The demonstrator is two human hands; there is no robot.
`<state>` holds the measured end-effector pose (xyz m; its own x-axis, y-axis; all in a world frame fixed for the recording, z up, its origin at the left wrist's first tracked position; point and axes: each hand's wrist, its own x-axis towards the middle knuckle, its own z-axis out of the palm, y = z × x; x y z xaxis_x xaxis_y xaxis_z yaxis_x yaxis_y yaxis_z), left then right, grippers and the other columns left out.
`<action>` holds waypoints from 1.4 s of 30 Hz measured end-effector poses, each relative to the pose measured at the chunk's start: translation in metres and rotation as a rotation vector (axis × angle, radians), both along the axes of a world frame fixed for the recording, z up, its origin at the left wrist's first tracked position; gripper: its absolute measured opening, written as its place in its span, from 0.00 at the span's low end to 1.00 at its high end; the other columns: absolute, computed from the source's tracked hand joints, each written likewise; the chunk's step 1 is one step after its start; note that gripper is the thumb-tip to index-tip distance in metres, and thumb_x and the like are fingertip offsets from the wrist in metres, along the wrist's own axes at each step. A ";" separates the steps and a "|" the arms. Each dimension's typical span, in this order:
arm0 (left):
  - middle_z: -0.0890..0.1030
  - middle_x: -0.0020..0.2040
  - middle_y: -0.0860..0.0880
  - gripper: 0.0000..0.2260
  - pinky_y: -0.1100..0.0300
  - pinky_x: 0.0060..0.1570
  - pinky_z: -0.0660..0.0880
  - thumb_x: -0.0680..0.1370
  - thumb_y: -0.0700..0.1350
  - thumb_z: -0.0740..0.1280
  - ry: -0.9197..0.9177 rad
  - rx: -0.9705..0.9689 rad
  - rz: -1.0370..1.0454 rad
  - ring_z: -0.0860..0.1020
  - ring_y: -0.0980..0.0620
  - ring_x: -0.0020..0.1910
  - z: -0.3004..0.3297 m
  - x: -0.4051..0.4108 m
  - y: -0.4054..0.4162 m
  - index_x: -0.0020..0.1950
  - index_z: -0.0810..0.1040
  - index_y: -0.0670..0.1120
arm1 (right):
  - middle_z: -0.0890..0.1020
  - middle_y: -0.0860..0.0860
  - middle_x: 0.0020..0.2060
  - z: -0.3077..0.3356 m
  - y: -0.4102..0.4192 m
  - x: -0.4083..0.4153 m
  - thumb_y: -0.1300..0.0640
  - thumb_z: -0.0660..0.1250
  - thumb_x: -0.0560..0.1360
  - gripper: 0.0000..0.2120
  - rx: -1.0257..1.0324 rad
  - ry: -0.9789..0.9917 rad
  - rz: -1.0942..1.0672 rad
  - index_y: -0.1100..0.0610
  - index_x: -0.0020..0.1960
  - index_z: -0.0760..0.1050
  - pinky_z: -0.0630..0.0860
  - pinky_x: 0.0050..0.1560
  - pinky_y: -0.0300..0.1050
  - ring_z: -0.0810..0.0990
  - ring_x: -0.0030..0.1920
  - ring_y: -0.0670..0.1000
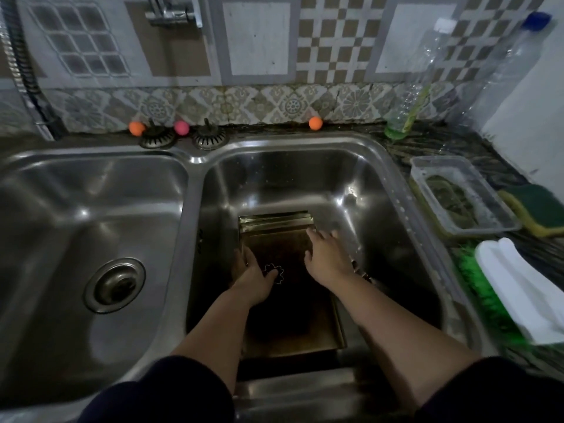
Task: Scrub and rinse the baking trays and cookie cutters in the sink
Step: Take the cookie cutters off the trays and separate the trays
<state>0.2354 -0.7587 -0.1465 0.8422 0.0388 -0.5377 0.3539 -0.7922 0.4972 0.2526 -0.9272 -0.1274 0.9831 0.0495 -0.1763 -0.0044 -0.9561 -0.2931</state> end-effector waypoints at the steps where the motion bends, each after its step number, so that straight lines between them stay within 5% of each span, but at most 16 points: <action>1: 0.32 0.77 0.45 0.39 0.47 0.75 0.48 0.80 0.55 0.60 0.005 0.004 -0.007 0.40 0.42 0.77 0.000 -0.001 0.000 0.77 0.35 0.45 | 0.64 0.55 0.73 -0.002 0.001 -0.003 0.52 0.59 0.80 0.28 0.022 0.010 -0.014 0.56 0.77 0.55 0.63 0.70 0.50 0.57 0.73 0.59; 6: 0.30 0.76 0.47 0.37 0.45 0.75 0.49 0.80 0.57 0.59 0.052 0.011 -0.027 0.41 0.43 0.77 0.002 -0.007 0.001 0.78 0.37 0.47 | 0.61 0.57 0.74 -0.005 0.003 -0.011 0.48 0.58 0.80 0.32 0.000 0.048 -0.055 0.54 0.78 0.49 0.66 0.68 0.53 0.53 0.75 0.60; 11: 0.29 0.75 0.47 0.36 0.45 0.75 0.49 0.77 0.62 0.60 0.075 0.000 -0.071 0.40 0.43 0.77 0.003 -0.013 0.003 0.79 0.45 0.52 | 0.59 0.54 0.74 -0.004 -0.001 -0.015 0.47 0.58 0.80 0.30 -0.071 0.026 -0.040 0.54 0.77 0.52 0.68 0.67 0.54 0.53 0.75 0.58; 17: 0.34 0.77 0.48 0.27 0.49 0.75 0.50 0.83 0.50 0.53 0.055 0.012 -0.068 0.43 0.45 0.77 0.007 -0.010 0.009 0.79 0.44 0.48 | 0.64 0.48 0.71 -0.005 0.009 -0.017 0.44 0.61 0.77 0.29 -0.036 -0.024 0.202 0.50 0.75 0.60 0.64 0.66 0.51 0.57 0.71 0.52; 22: 0.33 0.77 0.52 0.35 0.50 0.73 0.58 0.81 0.45 0.59 0.077 -0.045 -0.072 0.53 0.44 0.76 0.007 -0.012 0.018 0.77 0.36 0.48 | 0.67 0.47 0.69 -0.010 0.024 -0.018 0.38 0.62 0.75 0.33 -0.110 0.006 0.357 0.49 0.75 0.60 0.61 0.63 0.53 0.60 0.68 0.52; 28: 0.28 0.75 0.52 0.40 0.54 0.67 0.66 0.79 0.43 0.65 0.122 0.033 -0.151 0.63 0.45 0.72 0.007 -0.013 0.020 0.78 0.37 0.49 | 0.71 0.50 0.65 -0.013 0.033 -0.013 0.43 0.65 0.75 0.27 -0.082 0.068 0.361 0.52 0.71 0.68 0.64 0.60 0.52 0.64 0.65 0.54; 42: 0.28 0.75 0.49 0.34 0.52 0.72 0.60 0.80 0.44 0.63 0.082 0.082 -0.247 0.50 0.42 0.77 0.005 -0.014 0.021 0.79 0.44 0.51 | 0.70 0.51 0.67 0.017 -0.053 -0.027 0.49 0.66 0.76 0.24 -0.066 -0.017 -0.233 0.51 0.71 0.67 0.66 0.64 0.52 0.66 0.68 0.55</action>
<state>0.2211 -0.7374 -0.1411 0.7855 -0.1163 -0.6079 0.1810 -0.8961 0.4053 0.2252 -0.9799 -0.1109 0.9694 -0.1903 -0.1553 -0.2230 -0.9468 -0.2319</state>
